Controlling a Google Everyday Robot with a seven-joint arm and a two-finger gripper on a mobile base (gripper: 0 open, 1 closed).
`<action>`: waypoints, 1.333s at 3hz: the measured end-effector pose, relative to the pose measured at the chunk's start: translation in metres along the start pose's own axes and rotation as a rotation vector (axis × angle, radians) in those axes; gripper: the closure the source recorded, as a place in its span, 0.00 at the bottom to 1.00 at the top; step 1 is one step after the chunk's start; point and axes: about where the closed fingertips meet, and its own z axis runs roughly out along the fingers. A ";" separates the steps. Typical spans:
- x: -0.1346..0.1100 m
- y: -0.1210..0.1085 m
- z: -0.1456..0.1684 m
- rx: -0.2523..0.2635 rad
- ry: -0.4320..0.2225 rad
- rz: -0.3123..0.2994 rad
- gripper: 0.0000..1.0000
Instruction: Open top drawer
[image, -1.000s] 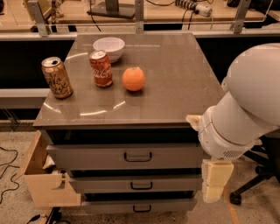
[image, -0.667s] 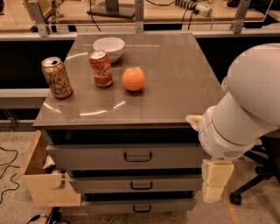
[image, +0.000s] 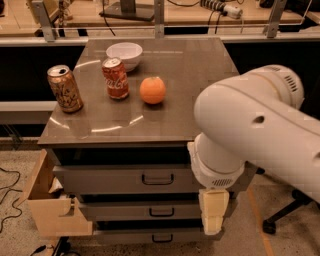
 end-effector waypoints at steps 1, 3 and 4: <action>-0.019 0.006 0.026 -0.023 0.044 -0.024 0.00; -0.051 0.015 0.066 -0.060 0.041 -0.057 0.00; -0.064 0.014 0.078 -0.066 0.020 -0.063 0.00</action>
Offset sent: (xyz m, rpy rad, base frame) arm -0.0098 0.0626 -0.0783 -0.0793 0.0688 0.0611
